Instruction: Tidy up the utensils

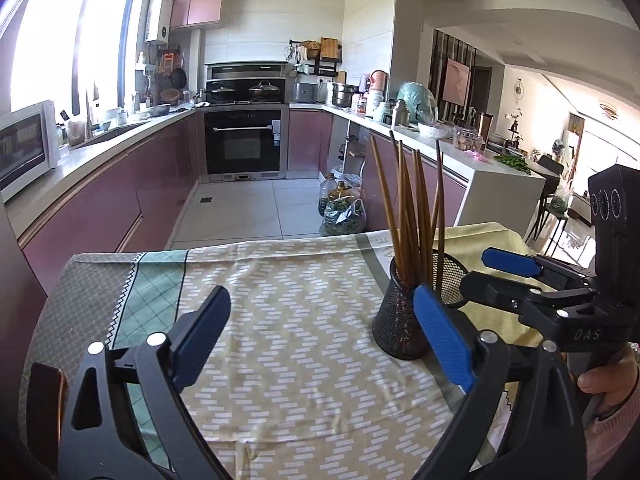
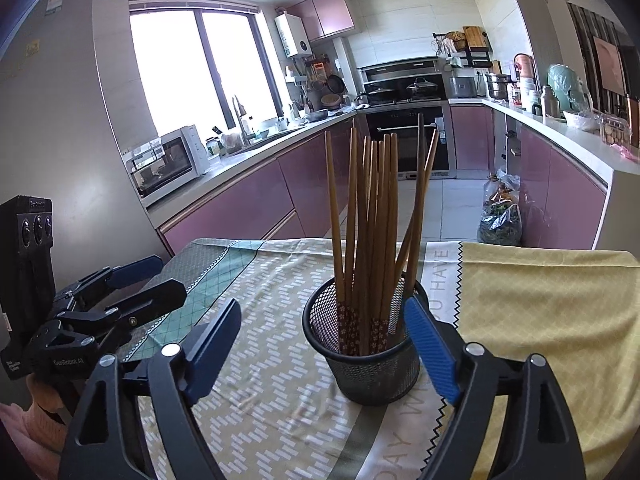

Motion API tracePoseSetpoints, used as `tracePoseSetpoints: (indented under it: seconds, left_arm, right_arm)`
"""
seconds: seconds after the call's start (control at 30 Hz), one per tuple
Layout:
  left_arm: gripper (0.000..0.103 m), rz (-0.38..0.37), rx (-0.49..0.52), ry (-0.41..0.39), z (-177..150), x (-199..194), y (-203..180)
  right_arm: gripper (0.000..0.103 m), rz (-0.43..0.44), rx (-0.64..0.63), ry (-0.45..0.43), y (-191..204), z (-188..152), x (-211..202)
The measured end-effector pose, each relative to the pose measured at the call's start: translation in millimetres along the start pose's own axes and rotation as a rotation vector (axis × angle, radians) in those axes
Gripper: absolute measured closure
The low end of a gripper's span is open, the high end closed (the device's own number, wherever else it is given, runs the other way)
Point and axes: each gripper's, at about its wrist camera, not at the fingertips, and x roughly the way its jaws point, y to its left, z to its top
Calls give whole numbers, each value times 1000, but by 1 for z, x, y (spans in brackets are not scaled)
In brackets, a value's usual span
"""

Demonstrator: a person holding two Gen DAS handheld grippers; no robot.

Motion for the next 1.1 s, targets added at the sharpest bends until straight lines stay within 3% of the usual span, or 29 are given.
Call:
tracePoseSetpoints:
  seconds: [0.17, 0.43, 1.1]
  left_arm:
    - [6, 41, -5, -30, -10, -15, 8]
    - [6, 100, -6, -108, -22, -42, 15]
    - [6, 182, -35, -218, -37, -83, 23]
  right_arm:
    - [7, -17, -25, -29, 14, -13, -1]
    - [7, -53, -62, -83, 32, -24, -7]
    - [7, -116, -119, -238, 61, -36, -39]
